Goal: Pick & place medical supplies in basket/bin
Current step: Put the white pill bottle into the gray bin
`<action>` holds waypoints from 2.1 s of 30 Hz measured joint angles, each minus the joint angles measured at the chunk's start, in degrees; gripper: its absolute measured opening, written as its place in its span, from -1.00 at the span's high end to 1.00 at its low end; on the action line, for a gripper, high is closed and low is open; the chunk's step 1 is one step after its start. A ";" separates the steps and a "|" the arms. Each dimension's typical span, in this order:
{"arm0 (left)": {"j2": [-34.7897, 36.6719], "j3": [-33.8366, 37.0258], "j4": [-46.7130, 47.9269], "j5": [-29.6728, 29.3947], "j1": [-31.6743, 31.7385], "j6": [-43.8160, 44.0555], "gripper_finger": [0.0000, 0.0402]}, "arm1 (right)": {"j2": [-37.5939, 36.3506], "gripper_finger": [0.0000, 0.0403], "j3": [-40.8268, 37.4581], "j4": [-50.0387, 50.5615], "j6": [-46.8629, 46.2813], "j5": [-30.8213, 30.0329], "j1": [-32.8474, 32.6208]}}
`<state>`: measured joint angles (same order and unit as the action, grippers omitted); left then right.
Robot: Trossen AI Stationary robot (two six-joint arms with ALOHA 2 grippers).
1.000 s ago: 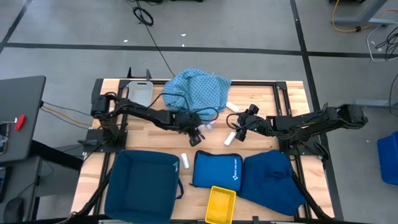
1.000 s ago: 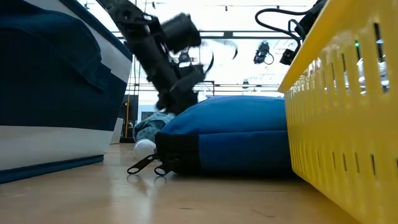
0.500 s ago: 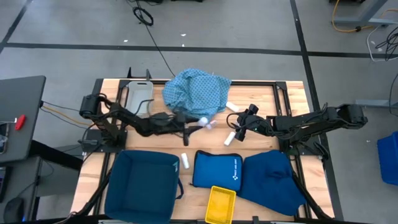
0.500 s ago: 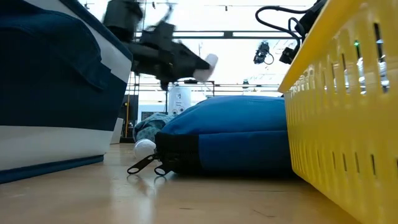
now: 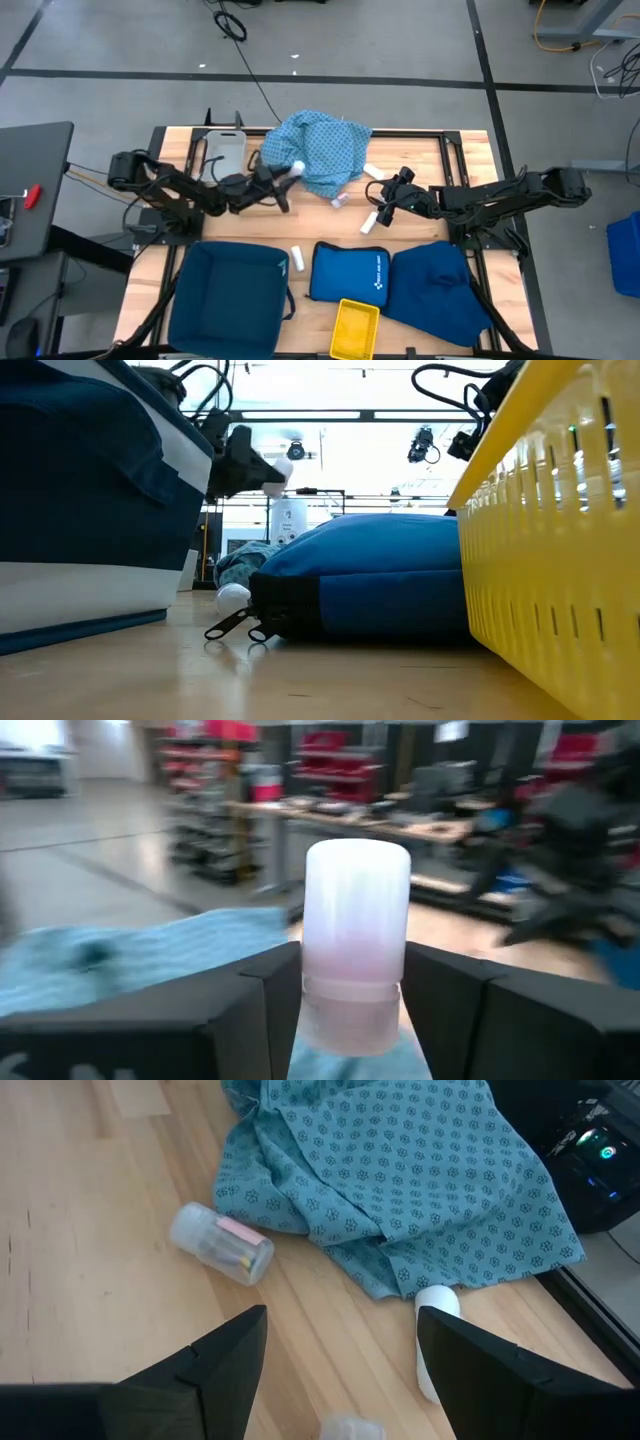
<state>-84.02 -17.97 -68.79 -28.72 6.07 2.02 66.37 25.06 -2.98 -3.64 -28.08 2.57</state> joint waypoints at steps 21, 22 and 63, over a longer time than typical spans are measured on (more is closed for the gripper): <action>18.24 1.08 36.30 -40.30 2.04 7.85 0.25 | 0.00 -0.34 -0.37 -0.02 -0.42 0.00 0.91; 18.24 1.08 38.32 -39.77 2.42 9.85 0.25 | 0.00 -0.34 -0.37 0.00 -0.42 0.00 0.91; 25.74 -2.50 78.56 -19.59 18.52 37.65 0.25 | 0.00 -0.34 -0.37 0.21 -0.52 -0.02 0.94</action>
<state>-58.28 -20.47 9.77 -48.31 24.59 39.68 66.37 24.69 -2.77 -4.16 -28.10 3.51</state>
